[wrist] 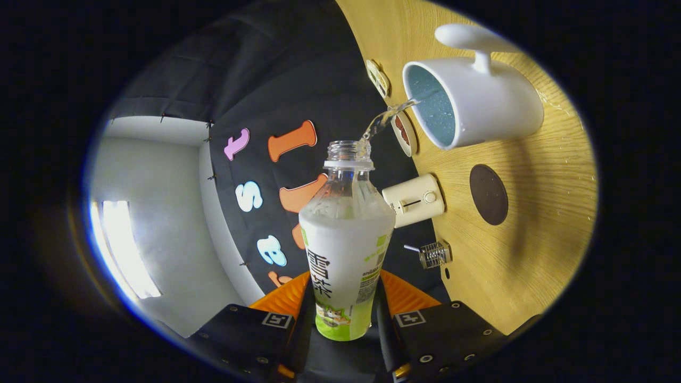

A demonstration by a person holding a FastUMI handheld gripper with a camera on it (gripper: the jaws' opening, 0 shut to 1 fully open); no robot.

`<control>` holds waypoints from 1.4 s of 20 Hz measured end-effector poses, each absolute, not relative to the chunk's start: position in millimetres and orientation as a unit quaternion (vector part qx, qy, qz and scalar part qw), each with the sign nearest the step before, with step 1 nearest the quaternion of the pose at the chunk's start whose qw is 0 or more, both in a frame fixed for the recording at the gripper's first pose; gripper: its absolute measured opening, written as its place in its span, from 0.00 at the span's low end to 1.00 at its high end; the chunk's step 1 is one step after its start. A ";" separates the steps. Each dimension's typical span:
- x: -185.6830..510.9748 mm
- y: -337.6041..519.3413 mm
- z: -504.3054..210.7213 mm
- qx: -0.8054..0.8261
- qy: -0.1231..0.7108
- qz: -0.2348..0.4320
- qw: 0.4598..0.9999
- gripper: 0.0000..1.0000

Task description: Take the bottle from table, then pour the juice into the cup, finally place the bottle on the coaster

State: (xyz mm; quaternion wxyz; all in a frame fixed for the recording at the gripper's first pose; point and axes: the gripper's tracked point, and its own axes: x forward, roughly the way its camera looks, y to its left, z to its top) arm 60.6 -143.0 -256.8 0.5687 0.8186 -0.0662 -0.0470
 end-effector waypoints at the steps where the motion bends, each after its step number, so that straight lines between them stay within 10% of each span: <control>1: 59.6 -142.2 -256.9 0.820 -0.065 -0.049 0.567 0.55; 28: 56.7 -151.5 -251.5 0.863 -0.110 -0.031 0.492 0.55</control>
